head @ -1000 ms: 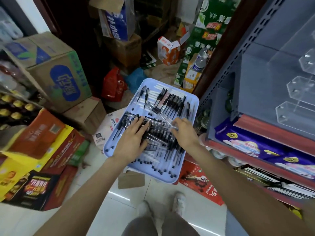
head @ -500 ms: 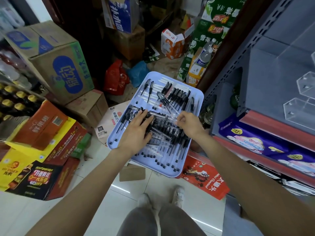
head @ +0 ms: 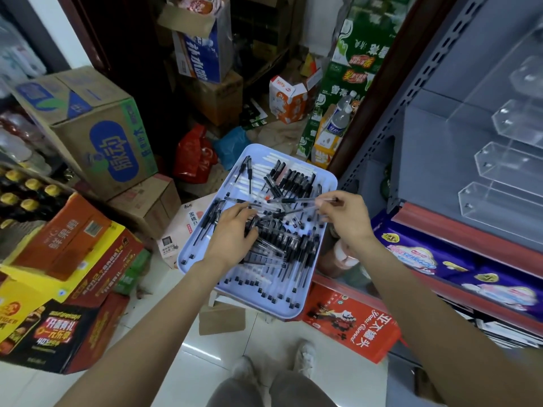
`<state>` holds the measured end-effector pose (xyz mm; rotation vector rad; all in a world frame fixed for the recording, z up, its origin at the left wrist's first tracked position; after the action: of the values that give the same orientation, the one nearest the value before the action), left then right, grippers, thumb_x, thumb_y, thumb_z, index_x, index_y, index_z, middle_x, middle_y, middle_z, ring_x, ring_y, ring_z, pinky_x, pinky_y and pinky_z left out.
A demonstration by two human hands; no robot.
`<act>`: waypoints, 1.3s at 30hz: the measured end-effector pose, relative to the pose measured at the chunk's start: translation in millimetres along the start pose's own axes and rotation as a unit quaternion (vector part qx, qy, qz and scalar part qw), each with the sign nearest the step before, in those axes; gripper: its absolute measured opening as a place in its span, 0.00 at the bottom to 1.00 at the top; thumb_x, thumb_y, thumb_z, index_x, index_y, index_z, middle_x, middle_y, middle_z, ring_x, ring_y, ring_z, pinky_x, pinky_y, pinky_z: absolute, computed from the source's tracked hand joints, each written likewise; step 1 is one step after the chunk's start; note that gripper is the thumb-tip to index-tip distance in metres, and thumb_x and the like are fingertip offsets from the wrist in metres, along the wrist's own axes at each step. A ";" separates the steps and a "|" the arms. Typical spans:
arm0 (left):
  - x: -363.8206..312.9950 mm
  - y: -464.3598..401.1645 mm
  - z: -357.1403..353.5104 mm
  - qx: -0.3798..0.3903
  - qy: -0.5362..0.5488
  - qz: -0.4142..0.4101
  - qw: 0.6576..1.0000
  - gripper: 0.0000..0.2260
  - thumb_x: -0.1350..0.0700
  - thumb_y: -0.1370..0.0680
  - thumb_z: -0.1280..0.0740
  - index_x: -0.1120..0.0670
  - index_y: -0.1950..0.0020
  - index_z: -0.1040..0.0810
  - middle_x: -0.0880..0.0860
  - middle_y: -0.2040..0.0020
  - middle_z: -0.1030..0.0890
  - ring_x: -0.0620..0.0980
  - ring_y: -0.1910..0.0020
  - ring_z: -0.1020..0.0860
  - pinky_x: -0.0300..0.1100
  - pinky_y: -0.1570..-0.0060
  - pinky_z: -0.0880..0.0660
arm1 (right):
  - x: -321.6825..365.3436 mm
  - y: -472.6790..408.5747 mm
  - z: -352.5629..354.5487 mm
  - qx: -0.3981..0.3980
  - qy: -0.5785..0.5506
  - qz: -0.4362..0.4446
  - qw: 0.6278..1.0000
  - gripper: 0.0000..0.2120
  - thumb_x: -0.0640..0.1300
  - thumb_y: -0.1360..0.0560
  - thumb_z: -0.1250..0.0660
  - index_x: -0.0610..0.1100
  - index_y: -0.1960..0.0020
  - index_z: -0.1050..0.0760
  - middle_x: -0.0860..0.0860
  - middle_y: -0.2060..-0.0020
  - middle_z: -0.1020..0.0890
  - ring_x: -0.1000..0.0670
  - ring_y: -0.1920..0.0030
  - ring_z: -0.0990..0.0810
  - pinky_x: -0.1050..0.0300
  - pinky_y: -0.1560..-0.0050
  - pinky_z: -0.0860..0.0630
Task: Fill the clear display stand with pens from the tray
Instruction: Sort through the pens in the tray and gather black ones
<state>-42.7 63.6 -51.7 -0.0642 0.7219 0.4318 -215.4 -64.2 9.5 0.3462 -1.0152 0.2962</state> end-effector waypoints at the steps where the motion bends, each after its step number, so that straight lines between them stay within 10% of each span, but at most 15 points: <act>1: -3.7 -1.0 0.4 -0.004 0.009 -0.005 1.000 0.15 0.57 0.20 0.39 0.54 0.33 0.29 0.52 0.29 0.34 0.52 0.29 0.39 0.45 0.30 0.39 | 2.6 0.8 3.4 -0.009 0.004 0.005 1.000 0.05 0.40 0.24 0.34 0.47 0.56 0.21 0.52 0.62 0.19 0.46 0.58 0.18 0.51 0.50 0.20; 6: -42.6 -13.5 9.1 0.053 0.169 0.047 0.983 0.10 0.58 0.20 0.40 0.58 0.44 0.22 0.55 0.45 0.20 0.53 0.60 0.22 0.34 0.63 0.27 | 15.7 8.3 22.6 -0.082 -0.024 0.026 0.996 0.05 0.38 0.24 0.34 0.44 0.56 0.21 0.51 0.64 0.18 0.55 0.63 0.18 0.58 0.50 0.20; 11: -106.1 -26.6 13.3 0.198 0.427 0.129 0.873 0.15 0.51 0.20 0.40 0.61 0.45 0.23 0.56 0.52 0.17 0.49 0.57 0.19 0.38 0.56 0.23 | 31.1 17.3 48.3 -0.152 -0.104 0.063 0.981 0.02 0.37 0.25 0.33 0.41 0.55 0.22 0.51 0.64 0.19 0.62 0.67 0.19 0.67 0.57 0.21; 15: -157.5 -38.3 16.8 0.161 0.627 0.101 0.756 0.12 0.50 0.20 0.41 0.57 0.48 0.24 0.54 0.46 0.19 0.51 0.42 0.22 0.40 0.42 0.27 | 40.8 26.8 72.0 -0.160 -0.185 0.054 0.968 0.03 0.34 0.25 0.34 0.36 0.53 0.21 0.48 0.66 0.19 0.56 0.65 0.19 0.69 0.59 0.22; 19: -219.2 -44.8 18.2 0.153 0.672 0.017 0.724 0.10 0.56 0.19 0.42 0.59 0.43 0.25 0.54 0.46 0.19 0.48 0.48 0.20 0.39 0.45 0.24 | 48.5 39.6 103.4 -0.150 -0.238 0.064 0.958 0.07 0.34 0.25 0.34 0.43 0.59 0.21 0.47 0.65 0.19 0.53 0.64 0.18 0.68 0.60 0.22; 28: -355.7 -54.8 2.2 0.091 0.321 -0.227 0.915 0.09 0.60 0.22 0.37 0.54 0.62 0.25 0.47 0.68 0.21 0.42 0.70 0.22 0.43 0.60 0.22 | 41.8 46.7 252.5 -0.234 -0.154 0.140 0.950 0.11 0.43 0.25 0.32 0.50 0.44 0.24 0.52 0.54 0.20 0.54 0.54 0.22 0.60 0.52 0.24; 34: -452.7 -54.9 -45.4 0.127 0.164 -0.352 0.913 0.06 0.57 0.22 0.36 0.50 0.58 0.22 0.45 0.68 0.21 0.41 0.69 0.26 0.35 0.64 0.29 | 12.0 50.2 368.1 -0.216 -0.201 0.173 0.940 0.09 0.36 0.24 0.35 0.50 0.56 0.24 0.56 0.67 0.18 0.56 0.66 0.20 0.65 0.66 0.26; 39: -507.1 -69.2 -72.0 -0.005 0.036 -0.377 0.926 0.09 0.46 0.21 0.39 0.47 0.58 0.25 0.46 0.65 0.18 0.39 0.72 0.28 0.38 0.66 0.31 | -23.0 43.3 436.0 -0.214 -0.253 0.164 0.929 0.04 0.37 0.25 0.33 0.44 0.57 0.22 0.49 0.64 0.18 0.56 0.66 0.20 0.65 0.60 0.23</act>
<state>-397.9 -196.8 218.7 -0.3567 0.7108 -0.3074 -580.7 -207.5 205.9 -0.1626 -1.6168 0.2822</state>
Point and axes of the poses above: each hand's wrist, its own y-axis away from the middle knuckle, its own z-axis out of the back of the hand, x = y × z, the point moved 1 cm from there along -y, towards the middle knuckle
